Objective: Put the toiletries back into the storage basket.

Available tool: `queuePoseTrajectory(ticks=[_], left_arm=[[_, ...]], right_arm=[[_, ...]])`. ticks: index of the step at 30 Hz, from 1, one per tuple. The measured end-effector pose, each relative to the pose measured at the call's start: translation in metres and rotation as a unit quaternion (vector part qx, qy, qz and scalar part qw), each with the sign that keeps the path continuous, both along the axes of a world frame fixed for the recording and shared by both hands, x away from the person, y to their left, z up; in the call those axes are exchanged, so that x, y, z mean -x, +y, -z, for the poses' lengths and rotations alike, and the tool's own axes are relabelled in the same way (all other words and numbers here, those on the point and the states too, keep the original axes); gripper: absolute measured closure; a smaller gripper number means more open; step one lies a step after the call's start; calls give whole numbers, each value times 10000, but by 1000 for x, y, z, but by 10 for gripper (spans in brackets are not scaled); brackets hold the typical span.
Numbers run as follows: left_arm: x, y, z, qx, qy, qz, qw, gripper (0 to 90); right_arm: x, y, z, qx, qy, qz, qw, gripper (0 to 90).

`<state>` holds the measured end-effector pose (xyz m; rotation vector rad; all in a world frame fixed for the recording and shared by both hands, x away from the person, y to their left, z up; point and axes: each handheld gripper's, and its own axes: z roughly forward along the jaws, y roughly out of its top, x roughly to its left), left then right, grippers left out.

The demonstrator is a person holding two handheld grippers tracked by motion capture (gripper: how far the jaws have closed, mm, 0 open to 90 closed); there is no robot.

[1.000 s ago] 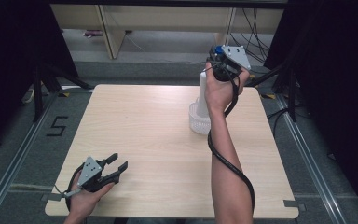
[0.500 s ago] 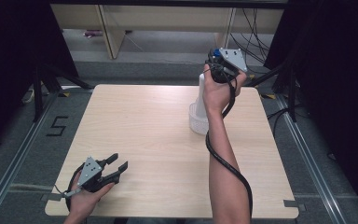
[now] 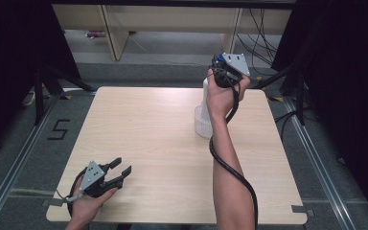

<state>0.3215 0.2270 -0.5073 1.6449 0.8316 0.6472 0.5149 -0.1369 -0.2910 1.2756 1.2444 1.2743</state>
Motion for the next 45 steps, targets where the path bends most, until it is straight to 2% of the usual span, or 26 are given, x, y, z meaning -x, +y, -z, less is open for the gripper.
queuePoseTrajectory(ticks=[1, 2, 3, 5, 6, 11, 13, 18, 26, 29, 32, 35, 36, 38, 41, 42, 43, 45], left_arm=[[0, 0, 0, 5, -3, 7, 10000, 468], [0, 0, 0, 6, 0, 7, 10000, 468], [0, 0, 0, 0, -1, 5, 10000, 468], [0, 0, 0, -2, -1, 8, 10000, 468], [0, -1, 0, -4, 0, 19, 10000, 468], [0, -1, 0, -10, 2, 22, 10000, 468], [-1, -1, 1, 32, -63, 74, 9999, 468], [-2, -1, 1, 25, -70, 86, 9999, 469], [-1, -1, 2, 33, -62, 93, 9999, 469], [0, -1, 1, -17, 11, 48, 10000, 470], [0, -1, 1, -30, 13, 54, 10000, 470], [0, -2, 1, -44, 10, 61, 10000, 470], [0, -2, 1, -42, 3, 69, 10000, 470], [0, -2, 1, -29, 2, 76, 10000, 470], [0, -3, 1, -27, 11, 75, 10000, 470], [0, -2, 1, -29, 9, 74, 10000, 470], [0, -3, 1, -33, 5, 76, 10000, 470], [0, -3, 2, -31, 12, 78, 10000, 470]], right_arm=[[0, 0, 0, 0, 0, 0, 10000, 599], [-1, -1, 2, 100, -9, 8, 9999, 599], [-1, 0, 3, -7, -6, 8, 10000, 599], [-1, 0, 3, -18, 44, -14, 10000, 599], [-1, -1, 6, 56, 39, -1, 10000, 599], [-2, -1, 11, 71, 96, 22, 9999, 599], [-2, -1, 13, 101, 126, 27, 9999, 599], [-2, -1, 21, -23, 198, 36, 9998, 598], [-4, -2, 32, 54, 302, 85, 9995, 598], [-5, -1, 35, -41, 326, 97, 9994, 598], [-5, -2, 38, 57, 360, 79, 9993, 598], [-5, -1, 40, -3, 375, 82, 9993, 597], [-5, -2, 41, 83, 395, 77, 9992, 598], [-6, -2, 43, -7, 429, 98, 9990, 597], [-6, -2, 46, 18, 451, 88, 9989, 597], [-6, -1, 49, -30, 521, 93, 9986, 597], [-7, -2, 50, 33, 477, 61, 9988, 597], [-7, -1, 52, -1, 510, 76, 9987, 597]])
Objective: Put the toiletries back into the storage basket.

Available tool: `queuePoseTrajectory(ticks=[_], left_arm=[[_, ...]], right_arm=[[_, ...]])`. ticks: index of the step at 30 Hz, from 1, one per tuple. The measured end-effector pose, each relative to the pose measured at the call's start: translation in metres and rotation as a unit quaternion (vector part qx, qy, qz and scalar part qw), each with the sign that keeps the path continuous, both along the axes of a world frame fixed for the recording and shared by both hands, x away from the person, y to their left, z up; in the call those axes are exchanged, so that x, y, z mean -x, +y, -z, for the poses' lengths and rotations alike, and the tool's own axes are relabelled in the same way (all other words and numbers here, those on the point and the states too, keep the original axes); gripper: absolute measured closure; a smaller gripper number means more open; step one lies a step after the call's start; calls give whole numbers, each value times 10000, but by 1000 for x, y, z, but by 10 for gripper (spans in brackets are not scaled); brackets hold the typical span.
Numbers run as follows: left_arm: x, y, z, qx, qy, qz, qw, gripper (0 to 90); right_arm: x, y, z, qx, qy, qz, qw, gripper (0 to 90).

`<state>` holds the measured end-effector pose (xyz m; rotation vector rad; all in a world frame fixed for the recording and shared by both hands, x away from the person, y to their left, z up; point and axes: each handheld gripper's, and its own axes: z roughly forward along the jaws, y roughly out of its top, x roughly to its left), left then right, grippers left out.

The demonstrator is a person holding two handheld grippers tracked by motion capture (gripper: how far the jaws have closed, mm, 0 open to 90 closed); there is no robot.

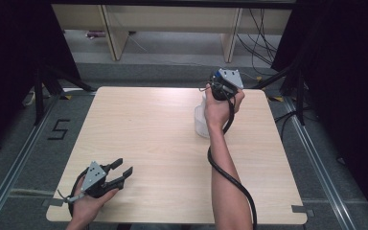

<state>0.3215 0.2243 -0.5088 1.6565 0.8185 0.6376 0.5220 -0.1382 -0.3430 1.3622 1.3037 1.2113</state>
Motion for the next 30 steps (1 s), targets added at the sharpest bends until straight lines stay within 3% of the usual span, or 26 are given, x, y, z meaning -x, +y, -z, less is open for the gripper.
queuePoseTrajectory(ticks=[12, 14, 16, 21, 23, 30], left_arm=[[-2, -1, 1, -2, -103, 101, 9999, 470], [0, -1, 0, -31, 0, 26, 10000, 470], [-2, -1, 1, -1, -106, 107, 9999, 471], [-1, -3, 0, -42, -97, 106, 9999, 471], [0, -3, 0, -56, -9, 48, 10000, 471], [0, -3, 0, -62, -15, 51, 10000, 470]], right_arm=[[2, 1, 2, 21, 1, -5, 10000, 596], [4, -2, 3, 66, -19, -28, 10000, 594], [6, -4, 4, 58, -45, -8, 10000, 593], [9, -7, 3, 88, -10, -64, 9999, 588], [11, -7, 3, 147, 46, -61, 9999, 572], [11, -11, 3, 124, 165, -260, 9994, 476]])
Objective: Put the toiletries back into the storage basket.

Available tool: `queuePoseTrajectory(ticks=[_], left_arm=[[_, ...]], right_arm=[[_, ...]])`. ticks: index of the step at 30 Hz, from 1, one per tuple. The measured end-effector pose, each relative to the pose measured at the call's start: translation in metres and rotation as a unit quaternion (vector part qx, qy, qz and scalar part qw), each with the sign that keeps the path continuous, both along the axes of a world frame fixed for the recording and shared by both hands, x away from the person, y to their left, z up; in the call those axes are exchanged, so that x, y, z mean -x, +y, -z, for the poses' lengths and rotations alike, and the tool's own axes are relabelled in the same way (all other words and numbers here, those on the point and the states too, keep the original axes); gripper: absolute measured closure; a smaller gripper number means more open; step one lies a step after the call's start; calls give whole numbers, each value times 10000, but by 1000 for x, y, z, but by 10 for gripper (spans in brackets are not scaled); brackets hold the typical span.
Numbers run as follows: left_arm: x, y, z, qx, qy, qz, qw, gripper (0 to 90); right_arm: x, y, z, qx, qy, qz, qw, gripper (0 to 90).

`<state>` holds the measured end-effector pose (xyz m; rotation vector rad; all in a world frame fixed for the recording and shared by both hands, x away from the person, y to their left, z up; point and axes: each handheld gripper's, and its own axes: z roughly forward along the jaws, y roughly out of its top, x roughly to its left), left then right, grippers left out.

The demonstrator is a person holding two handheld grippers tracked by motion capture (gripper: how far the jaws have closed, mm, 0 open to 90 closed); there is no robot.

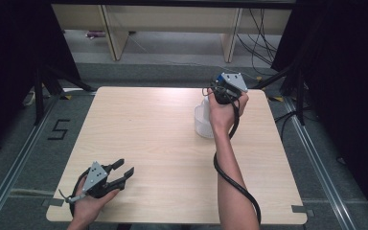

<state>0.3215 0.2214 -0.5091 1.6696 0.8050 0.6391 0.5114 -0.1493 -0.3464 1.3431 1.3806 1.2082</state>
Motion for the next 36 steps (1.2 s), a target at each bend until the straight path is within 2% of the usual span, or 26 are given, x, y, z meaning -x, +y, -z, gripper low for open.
queuePoseTrajectory(ticks=[4, 9, 10, 11, 13, 14, 15, 17, 21, 24, 30, 32, 34, 36], left_arm=[[0, 1, 0, -17, 14, -17, 10000, 471], [-1, 0, 1, -19, 20, -13, 10000, 470], [-3, -1, 2, 29, -74, 64, 9999, 470], [-3, -1, 2, 25, -74, 60, 10000, 471], [-3, -1, 2, 17, -77, 52, 10000, 470], [-1, -1, 1, -18, -3, -9, 10000, 470], [-1, -1, 1, -27, 7, -17, 10000, 470], [-1, -1, 1, -24, 17, -28, 10000, 470], [-1, -1, 2, -30, 27, -42, 10000, 469], [-1, -1, 2, -17, 19, -62, 10000, 466], [-2, 0, 3, 42, -28, -82, 10000, 460], [-2, 0, 3, 50, -44, -91, 9999, 456], [-2, 0, 4, 76, -67, -104, 9999, 455], [-2, 0, 4, 91, -88, -125, 9998, 453]], right_arm=[[-1, -5, 0, 73, 78, -174, 9998, 379], [3, -12, -1, 47, 209, -236, 9995, 322], [3, -13, -1, 60, 221, -250, 9994, 313], [4, -15, -2, 143, 216, -281, 9993, 306], [7, -16, -2, 99, 229, -335, 9991, 294], [9, -16, -2, 30, 256, -339, 9991, 290], [10, -18, -2, 105, 254, -404, 9988, 287], [13, -18, -3, 48, 317, -475, 9984, 281], [22, -21, -3, 104, 260, -542, 9981, 275], [29, -24, -4, 92, 265, -623, 9977, 267], [47, -33, -3, 238, 302, -806, 9960, 267], [58, -40, 0, 277, 235, -839, 9958, 269], [61, -43, 1, 324, 232, -882, 9953, 271], [68, -47, 5, 256, 319, -958, 9946, 277]])
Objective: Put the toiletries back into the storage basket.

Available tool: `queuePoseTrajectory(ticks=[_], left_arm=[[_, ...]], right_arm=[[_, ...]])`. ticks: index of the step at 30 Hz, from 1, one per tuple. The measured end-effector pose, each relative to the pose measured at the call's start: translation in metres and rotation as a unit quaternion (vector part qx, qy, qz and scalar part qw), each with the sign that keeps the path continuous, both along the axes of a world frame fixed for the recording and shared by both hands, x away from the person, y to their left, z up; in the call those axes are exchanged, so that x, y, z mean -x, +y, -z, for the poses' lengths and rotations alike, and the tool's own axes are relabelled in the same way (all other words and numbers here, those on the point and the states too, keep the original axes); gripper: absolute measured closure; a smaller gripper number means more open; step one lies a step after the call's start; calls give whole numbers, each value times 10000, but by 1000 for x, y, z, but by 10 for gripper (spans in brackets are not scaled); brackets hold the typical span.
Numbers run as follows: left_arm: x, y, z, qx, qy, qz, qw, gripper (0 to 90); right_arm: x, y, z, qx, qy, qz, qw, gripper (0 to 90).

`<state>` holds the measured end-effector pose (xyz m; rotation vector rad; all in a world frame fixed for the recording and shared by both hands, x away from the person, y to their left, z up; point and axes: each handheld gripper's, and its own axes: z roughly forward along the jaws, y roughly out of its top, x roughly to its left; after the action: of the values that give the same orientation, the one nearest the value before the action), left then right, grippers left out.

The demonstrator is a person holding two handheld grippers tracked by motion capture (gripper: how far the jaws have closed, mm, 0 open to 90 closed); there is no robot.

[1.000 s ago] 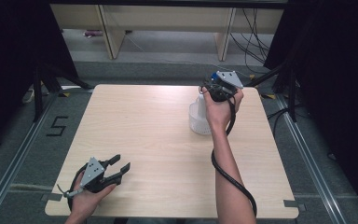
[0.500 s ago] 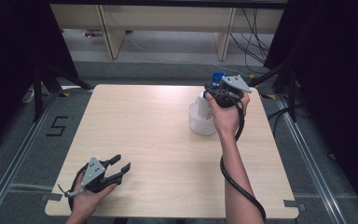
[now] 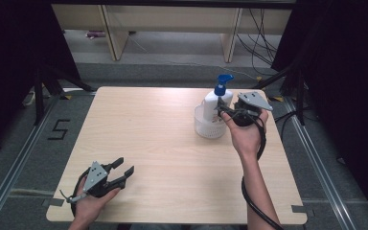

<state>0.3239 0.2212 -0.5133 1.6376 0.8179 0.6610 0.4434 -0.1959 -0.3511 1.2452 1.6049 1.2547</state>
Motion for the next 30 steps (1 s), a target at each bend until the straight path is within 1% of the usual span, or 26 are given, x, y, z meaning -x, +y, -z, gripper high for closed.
queuePoseTrajectory(ticks=[1, 2, 3, 4, 5, 6, 7, 8, 10, 11, 12, 14, 15, 17, 18, 19, 20, 21, 22, 23, 24, 26, 27, 28, 29, 30], left_arm=[[0, 0, 0, 11, -6, -9, 10000, 451], [0, 1, 0, 14, -17, -17, 10000, 451], [0, 1, 0, 21, -30, -29, 10000, 451], [-1, 1, 1, 44, -43, -36, 10000, 450], [-1, 1, 1, 42, -47, -43, 10000, 450], [-1, 2, 1, 42, -44, -59, 10000, 450], [-1, 2, 1, 35, -45, -68, 10000, 450], [-2, 2, 2, 89, -103, -35, 9999, 450], [-1, 2, 2, 54, -35, -103, 9999, 450], [-1, 2, 3, 52, -35, -104, 9999, 449], [-2, 1, 3, 37, -32, -108, 9999, 449], [-3, 1, 4, 96, -104, -67, 9999, 449], [-2, 1, 4, 43, -48, -125, 9999, 449], [-2, 1, 4, 47, -73, -138, 9999, 449], [-2, 1, 5, 37, -79, -139, 9999, 449], [-2, 1, 5, 31, -78, -138, 9999, 449], [-2, 1, 5, 28, -71, -140, 9999, 450], [-2, 1, 5, 21, -70, -135, 9999, 450], [-3, 0, 6, 44, -91, -120, 9999, 450], [-4, 0, 7, 73, -132, -79, 9999, 449], [-3, 0, 6, 9, -59, -135, 9999, 450], [-3, 0, 6, 15, -74, -123, 9999, 449], [-3, 0, 6, 9, -76, -123, 9999, 449], [-4, 0, 6, 2, -80, -120, 9999, 450], [-4, -1, 7, 9, -81, -116, 9999, 450], [-4, -1, 7, 9, -82, -120, 9999, 449]], right_arm=[[4, -3, 3, 117, -44, -48, 9999, 279], [11, -7, 8, 133, 5, -74, 9999, 285], [11, -7, 8, 133, 5, -74, 9999, 285], [15, -9, 11, 91, 73, -104, 9999, 287], [17, -12, 15, 170, 47, -144, 9997, 288], [21, -14, 18, 194, 106, -166, 9996, 290], [27, -18, 26, 216, 136, -207, 9995, 294], [27, -18, 26, 216, 136, -207, 9995, 294], [34, -22, 33, 231, 188, -248, 9992, 297], [39, -25, 36, 228, 285, -231, 9991, 297], [44, -30, 43, 338, 284, -283, 9986, 297], [47, -32, 47, 341, 261, -307, 9986, 298], [51, -34, 51, 295, 243, -329, 9987, 299], [59, -38, 60, 393, 341, -318, 9981, 299], [67, -42, 71, 378, 432, -348, 9977, 299], [67, -42, 71, 378, 432, -348, 9977, 299], [73, -48, 79, 447, 491, -303, 9973, 301], [73, -48, 79, 447, 491, -303, 9973, 301], [76, -50, 84, 385, 494, -336, 9975, 302], [79, -52, 91, 392, 501, -308, 9975, 302], [80, -54, 95, 402, 500, -322, 9974, 303], [87, -54, 107, 340, 526, -269, 9977, 307], [92, -56, 119, 412, 530, -348, 9971, 309], [96, -54, 125, 275, 562, -278, 9977, 311], [96, -54, 125, 275, 562, -278, 9977, 311], [102, -54, 138, 124, 579, -237, 9980, 312]])
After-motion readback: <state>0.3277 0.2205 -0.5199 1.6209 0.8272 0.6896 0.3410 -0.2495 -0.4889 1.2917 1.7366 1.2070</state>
